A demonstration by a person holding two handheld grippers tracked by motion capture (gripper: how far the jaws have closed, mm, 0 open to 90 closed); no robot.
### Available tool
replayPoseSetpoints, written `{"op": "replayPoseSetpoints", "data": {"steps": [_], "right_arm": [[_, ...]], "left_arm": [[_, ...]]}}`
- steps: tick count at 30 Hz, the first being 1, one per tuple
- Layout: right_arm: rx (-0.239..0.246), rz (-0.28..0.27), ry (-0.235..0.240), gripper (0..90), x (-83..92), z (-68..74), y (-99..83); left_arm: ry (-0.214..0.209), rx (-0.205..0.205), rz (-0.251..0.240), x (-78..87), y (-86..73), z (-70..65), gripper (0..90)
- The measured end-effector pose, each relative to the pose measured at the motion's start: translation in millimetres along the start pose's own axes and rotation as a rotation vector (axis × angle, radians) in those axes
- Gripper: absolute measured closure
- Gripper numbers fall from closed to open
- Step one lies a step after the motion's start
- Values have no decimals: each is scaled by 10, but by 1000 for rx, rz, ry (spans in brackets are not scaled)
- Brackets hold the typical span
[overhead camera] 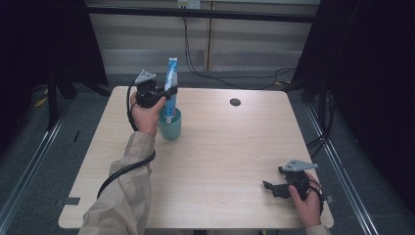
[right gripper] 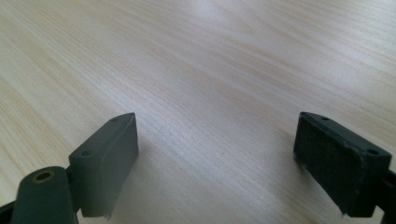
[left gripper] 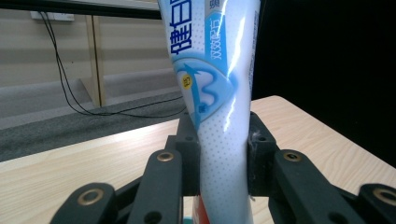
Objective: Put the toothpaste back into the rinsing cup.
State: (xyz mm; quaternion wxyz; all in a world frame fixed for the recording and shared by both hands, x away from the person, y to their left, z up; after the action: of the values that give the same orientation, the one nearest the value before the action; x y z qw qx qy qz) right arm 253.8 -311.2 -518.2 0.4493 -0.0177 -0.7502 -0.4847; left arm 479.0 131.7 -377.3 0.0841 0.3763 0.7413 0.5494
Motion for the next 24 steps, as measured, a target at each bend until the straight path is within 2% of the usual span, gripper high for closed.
{"op": "replayPoseSetpoints", "data": {"steps": [4, 10, 17, 24], "right_arm": [[-1, 1, 1, 135, 1, 2, 0], [-1, 1, 2, 135, 1, 3, 0], [1, 0, 2, 135, 1, 4, 0], [3, -1, 5, 135, 1, 4, 1]], "left_arm": [[7, -7, 0, -9, 22, 16, 725], [17, 4, -13, -64, 13, 50, 725], [27, -1, -7, -152, -84, 111, 723], [47, -28, 20, -207, -194, 142, 721]]}}
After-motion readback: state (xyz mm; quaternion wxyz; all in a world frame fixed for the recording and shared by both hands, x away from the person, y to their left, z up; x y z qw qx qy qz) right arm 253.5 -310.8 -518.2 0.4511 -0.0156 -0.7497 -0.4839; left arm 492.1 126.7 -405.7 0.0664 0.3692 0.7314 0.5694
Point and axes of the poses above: each handheld gripper's, and its own axes: x roughly backward along the jaws, y roughly out of its top, z roughly to its left, the point moved 1 cm from there along -x, roughly forward along the jaws, and after that the axes turned 12 degrees about x, right-handed, at the moved point
